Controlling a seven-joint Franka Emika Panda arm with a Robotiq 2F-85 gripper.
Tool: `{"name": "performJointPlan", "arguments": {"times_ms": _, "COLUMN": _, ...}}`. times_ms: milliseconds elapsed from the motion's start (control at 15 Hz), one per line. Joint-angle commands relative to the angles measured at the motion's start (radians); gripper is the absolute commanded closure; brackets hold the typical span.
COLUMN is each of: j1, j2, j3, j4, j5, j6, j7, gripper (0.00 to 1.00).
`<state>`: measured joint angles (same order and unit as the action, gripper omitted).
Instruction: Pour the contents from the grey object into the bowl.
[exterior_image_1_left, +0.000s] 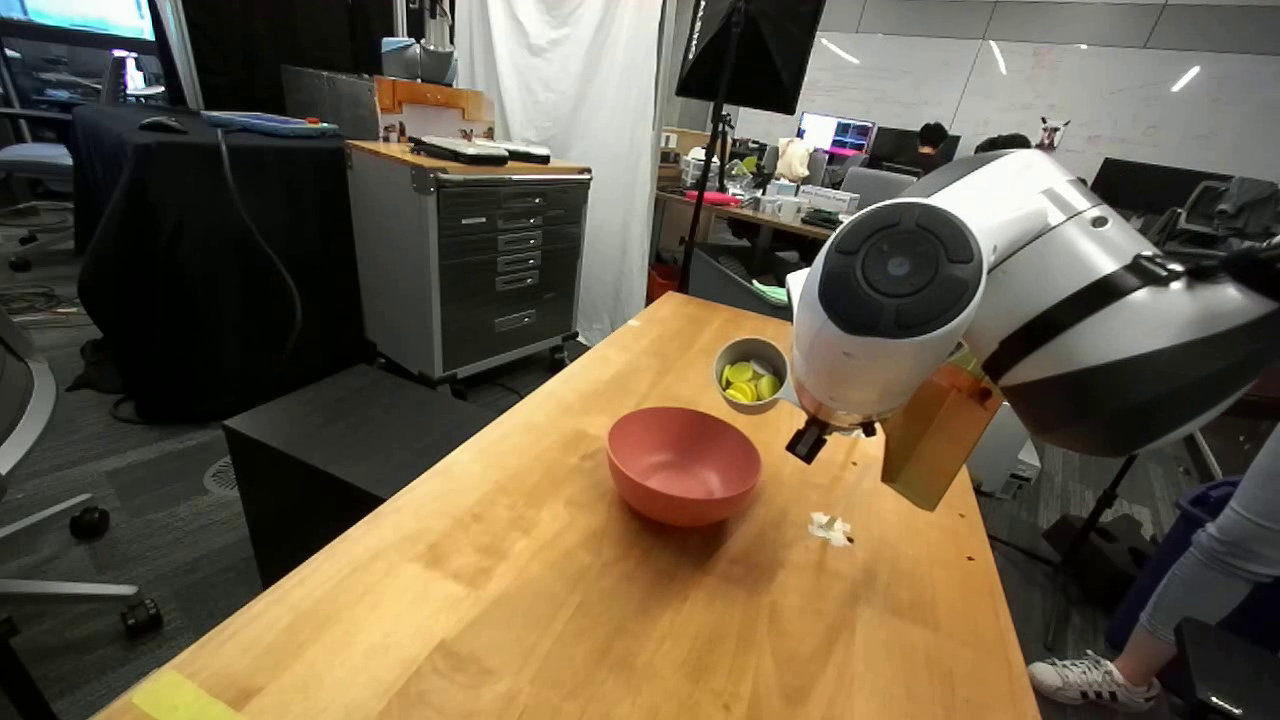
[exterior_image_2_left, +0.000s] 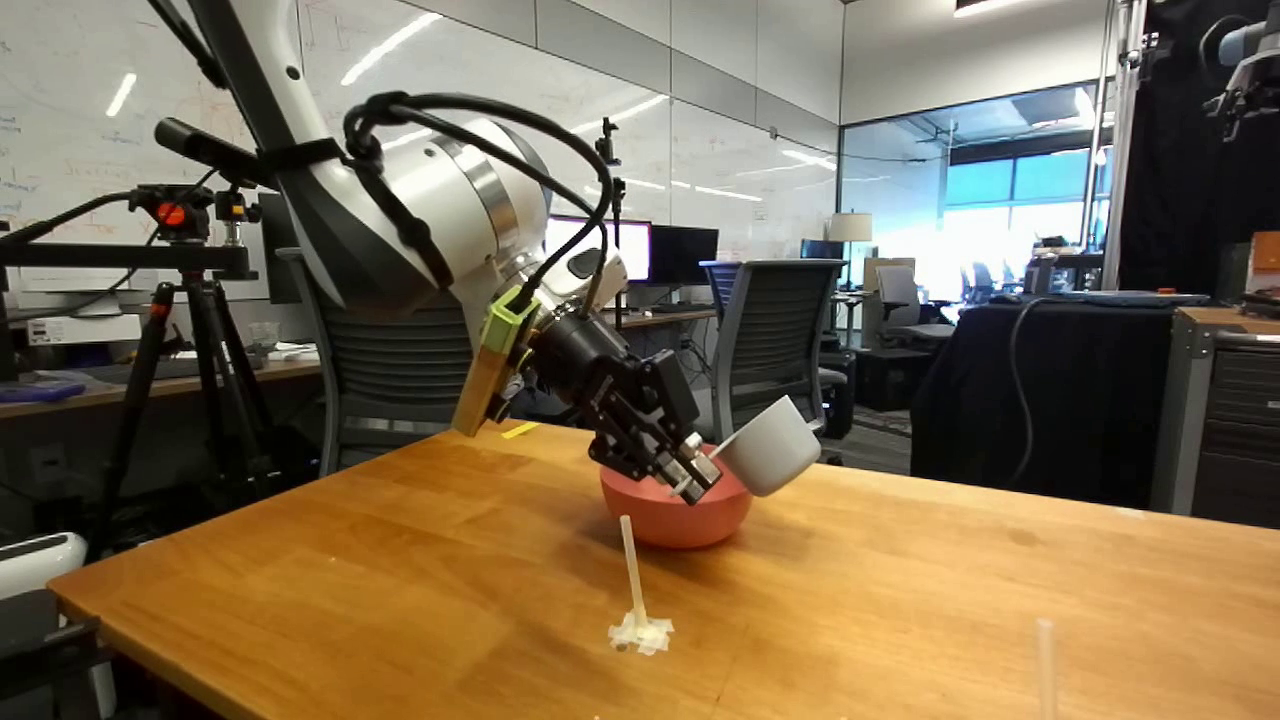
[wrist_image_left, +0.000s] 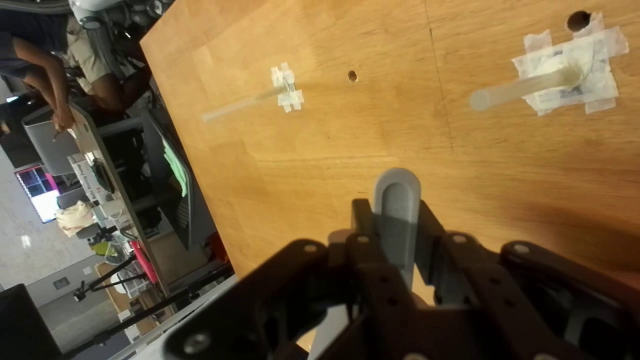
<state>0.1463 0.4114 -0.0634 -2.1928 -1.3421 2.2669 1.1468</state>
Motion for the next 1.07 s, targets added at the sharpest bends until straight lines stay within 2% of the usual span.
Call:
{"name": "performJointPlan", "arguments": {"times_ms": 0, "j1": -0.007, "j2": 0.0, "j3": 0.037, "j4": 0.012, "j5": -0.05, "j6": -0.081, "j7": 0.052, "gripper": 0.94}}
{"name": "performJointPlan", "arguments": {"times_ms": 600, "j1": -0.007, "j2": 0.041, "j3": 0.059, "j4": 0.034, "j5": -0.082, "j6": -0.205, "j7": 0.097, "gripper": 0.94}}
{"name": "performJointPlan", "arguments": {"times_ms": 1000, "j1": -0.008, "j2": 0.071, "j3": 0.065, "j4": 0.045, "j5": -0.179, "j6": -0.277, "j7": 0.176, "gripper": 0.94}}
